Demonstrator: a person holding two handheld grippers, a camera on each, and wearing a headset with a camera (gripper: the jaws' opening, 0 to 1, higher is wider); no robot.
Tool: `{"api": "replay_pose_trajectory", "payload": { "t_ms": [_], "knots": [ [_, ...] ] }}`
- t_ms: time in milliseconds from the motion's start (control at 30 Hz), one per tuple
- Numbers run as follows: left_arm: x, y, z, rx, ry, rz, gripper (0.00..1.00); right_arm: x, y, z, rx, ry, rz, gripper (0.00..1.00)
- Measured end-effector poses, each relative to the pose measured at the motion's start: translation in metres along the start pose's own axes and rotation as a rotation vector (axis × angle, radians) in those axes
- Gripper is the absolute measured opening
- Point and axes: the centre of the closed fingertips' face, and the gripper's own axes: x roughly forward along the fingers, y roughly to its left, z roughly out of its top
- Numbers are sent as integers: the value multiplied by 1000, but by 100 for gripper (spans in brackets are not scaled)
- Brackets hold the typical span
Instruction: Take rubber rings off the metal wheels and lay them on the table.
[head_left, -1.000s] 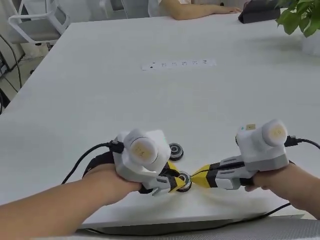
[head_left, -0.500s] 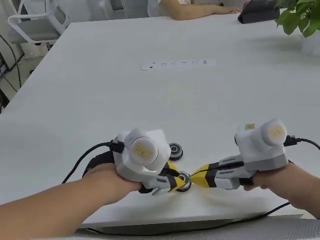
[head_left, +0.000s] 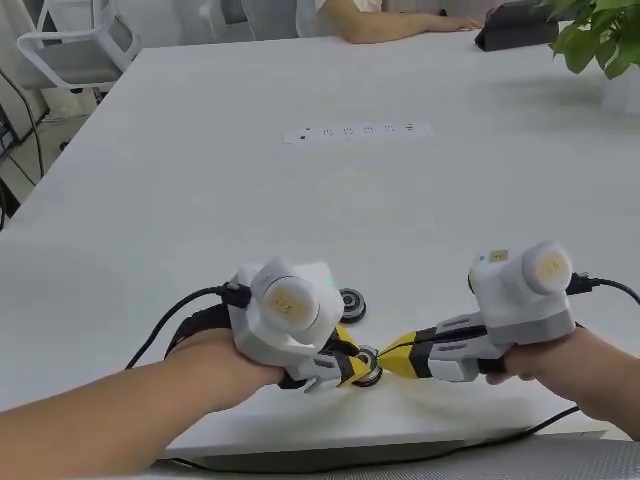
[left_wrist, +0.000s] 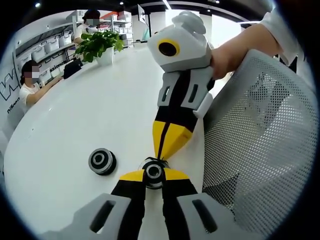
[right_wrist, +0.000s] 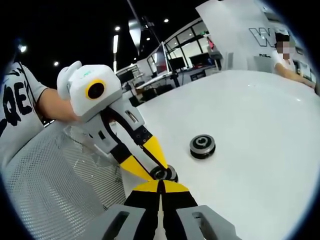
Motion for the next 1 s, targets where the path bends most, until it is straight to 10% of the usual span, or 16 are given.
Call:
{"api": "replay_pose_trajectory", "payload": {
  "t_ms": [1000],
  "knots": [
    [0,0,1,-4,-7,6,7,-1,4,8,-27,-38,12,0]
  ]
}}
